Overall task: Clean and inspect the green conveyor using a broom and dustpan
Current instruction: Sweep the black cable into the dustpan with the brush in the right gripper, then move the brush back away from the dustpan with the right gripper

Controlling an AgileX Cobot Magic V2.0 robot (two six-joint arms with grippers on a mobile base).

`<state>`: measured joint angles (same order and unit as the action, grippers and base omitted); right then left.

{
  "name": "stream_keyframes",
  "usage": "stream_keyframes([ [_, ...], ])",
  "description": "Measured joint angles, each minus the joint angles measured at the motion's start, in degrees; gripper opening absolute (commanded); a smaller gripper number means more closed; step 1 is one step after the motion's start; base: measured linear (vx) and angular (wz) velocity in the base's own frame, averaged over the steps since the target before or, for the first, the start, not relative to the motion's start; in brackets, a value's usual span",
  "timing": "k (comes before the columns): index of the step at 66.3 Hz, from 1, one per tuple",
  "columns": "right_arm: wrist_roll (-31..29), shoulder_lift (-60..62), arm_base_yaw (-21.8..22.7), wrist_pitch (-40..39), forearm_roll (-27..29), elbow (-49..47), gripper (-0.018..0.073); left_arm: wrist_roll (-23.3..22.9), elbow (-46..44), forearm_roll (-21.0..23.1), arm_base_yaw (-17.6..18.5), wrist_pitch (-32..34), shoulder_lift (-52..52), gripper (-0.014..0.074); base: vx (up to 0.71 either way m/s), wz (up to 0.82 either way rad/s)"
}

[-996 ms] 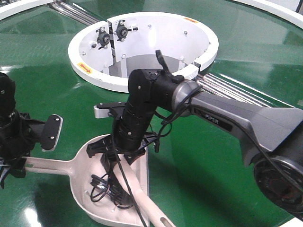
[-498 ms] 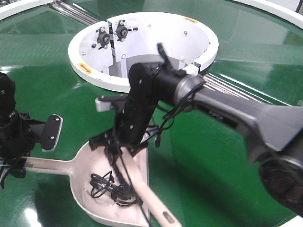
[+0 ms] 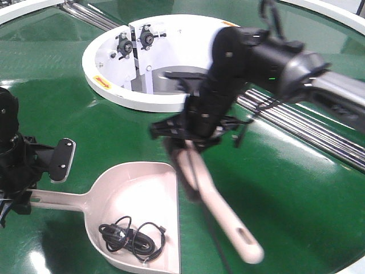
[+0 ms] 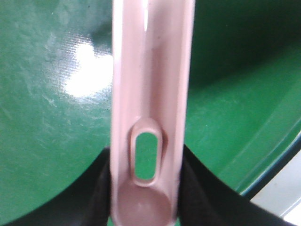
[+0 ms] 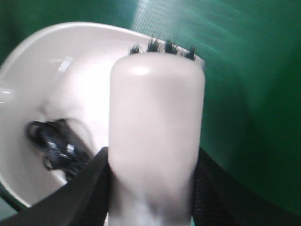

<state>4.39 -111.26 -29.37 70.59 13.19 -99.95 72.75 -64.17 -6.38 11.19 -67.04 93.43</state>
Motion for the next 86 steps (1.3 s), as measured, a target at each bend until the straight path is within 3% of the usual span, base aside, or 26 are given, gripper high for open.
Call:
stream_keyframes([
  [21,0.0,5.66,8.87,-0.03,-2.8,14.09,-0.0006,0.0,0.0,0.0,0.0,0.0,0.0,-0.0022,0.0,0.0],
  [35,-0.44,5.8,12.26,-0.25,-3.77,18.36,-0.0006,0.0,0.0,0.0,0.0,0.0,0.06,-0.0022,0.0,0.0],
  [86,-2.14,1.09,13.34,-5.62,-6.06,22.21,-0.0006,0.0,0.0,0.0,0.02,0.0,0.06,-0.0022,0.0,0.0],
])
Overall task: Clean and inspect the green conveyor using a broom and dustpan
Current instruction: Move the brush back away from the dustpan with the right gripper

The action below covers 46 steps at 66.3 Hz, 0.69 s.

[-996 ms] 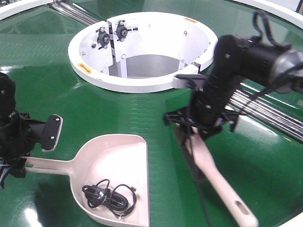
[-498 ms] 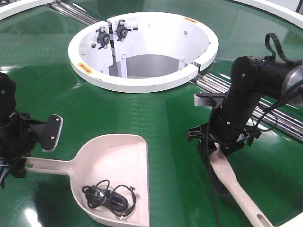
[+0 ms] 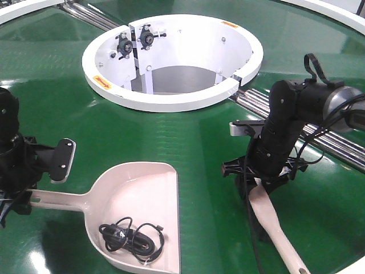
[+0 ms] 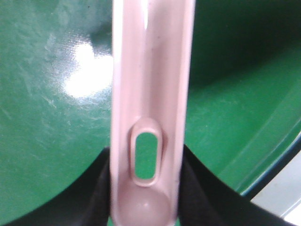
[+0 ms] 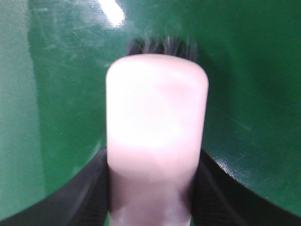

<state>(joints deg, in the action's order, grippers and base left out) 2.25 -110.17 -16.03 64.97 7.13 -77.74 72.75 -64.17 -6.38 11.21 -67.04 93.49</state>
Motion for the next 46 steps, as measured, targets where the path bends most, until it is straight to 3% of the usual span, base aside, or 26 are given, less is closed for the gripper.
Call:
stream_keyframes([
  [27,-0.27,-0.05,0.0,-0.05,0.06,0.0,0.0015,0.0,0.0,0.0,0.0,0.0,0.0,-0.0022,0.0,0.0],
  [36,-1.11,-0.05,0.0,-0.05,0.06,0.0,0.0076,0.0,0.0,0.0,0.0,0.0,0.0,-0.0022,0.0,0.0],
  [46,-1.29,-0.05,0.0,-0.05,0.17,0.0,0.0206,0.0,0.0,0.0,0.0,0.0,0.0,-0.0022,0.0,0.0],
])
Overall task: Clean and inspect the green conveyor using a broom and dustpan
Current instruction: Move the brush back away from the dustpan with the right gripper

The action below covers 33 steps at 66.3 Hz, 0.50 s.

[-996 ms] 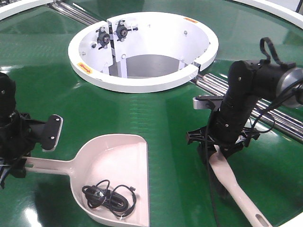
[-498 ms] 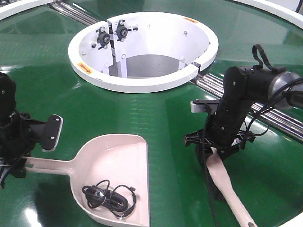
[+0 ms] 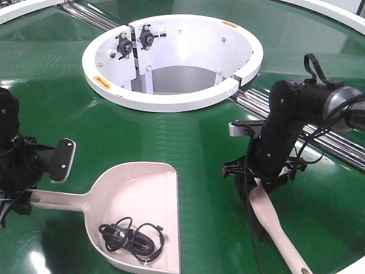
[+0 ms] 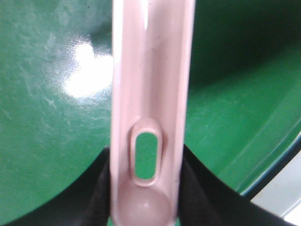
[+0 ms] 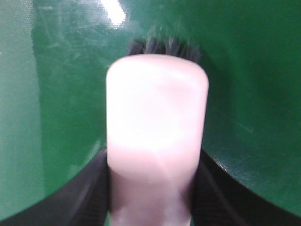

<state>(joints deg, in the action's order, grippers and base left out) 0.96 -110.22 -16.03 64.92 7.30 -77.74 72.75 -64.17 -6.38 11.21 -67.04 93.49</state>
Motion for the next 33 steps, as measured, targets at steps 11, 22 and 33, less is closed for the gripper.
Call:
stream_keyframes([
  [11,-0.02,0.0,0.0,0.0,0.0,0.0,0.0405,0.0,0.0,0.0,0.0,0.0,0.0,-0.0022,0.0,0.0],
  [22,-0.02,-0.79,0.0,-0.06,-0.05,0.0,0.054,0.0,0.0,0.0,0.0,0.0,0.0,-0.0022,0.0,0.0],
  [33,-0.02,-0.72,0.0,-0.86,0.18,0.0,0.0574,0.0,0.0,0.0,0.0,0.0,0.0,-0.0022,0.0,0.0],
])
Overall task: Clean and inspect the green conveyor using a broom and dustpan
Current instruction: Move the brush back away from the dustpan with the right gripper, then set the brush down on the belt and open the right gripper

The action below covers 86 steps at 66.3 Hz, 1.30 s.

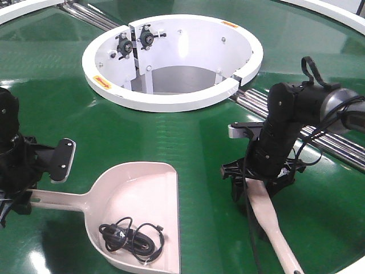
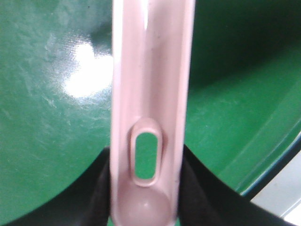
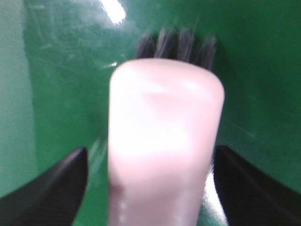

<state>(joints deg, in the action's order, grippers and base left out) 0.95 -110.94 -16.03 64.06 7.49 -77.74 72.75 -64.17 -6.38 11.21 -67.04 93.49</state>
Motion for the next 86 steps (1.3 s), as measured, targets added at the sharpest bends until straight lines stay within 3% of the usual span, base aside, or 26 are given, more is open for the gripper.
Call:
stream_keyframes([
  [26,-0.59,10.53,0.0,-11.25,-0.33,2.15,0.0573,0.0,0.0,0.0,0.0,0.0,0.0,-0.0022,0.0,0.0],
  [56,-10.3,37.68,0.0,-48.98,0.26,32.83,0.0536,0.0,0.0,0.0,0.0,0.0,0.0,-0.0022,0.0,0.0],
  [62,-10.99,43.11,0.0,-55.77,1.1,39.03,0.0473,0.0,0.0,0.0,0.0,0.0,0.0,-0.0022,0.0,0.0],
  [68,-11.24,48.06,0.0,-62.03,1.42,44.59,0.0356,0.0,0.0,0.0,0.0,0.0,0.0,-0.0022,0.0,0.0],
  [79,-11.44,54.97,0.0,-68.87,1.49,51.5,0.0001,0.0,0.0,0.0,0.0,0.05,0.0,-0.0022,0.0,0.0],
  [86,-11.57,57.29,0.0,-69.02,1.55,52.32,-0.0011,0.0,0.0,0.0,0.0,0.05,0.0,-0.0022,0.0,0.0],
])
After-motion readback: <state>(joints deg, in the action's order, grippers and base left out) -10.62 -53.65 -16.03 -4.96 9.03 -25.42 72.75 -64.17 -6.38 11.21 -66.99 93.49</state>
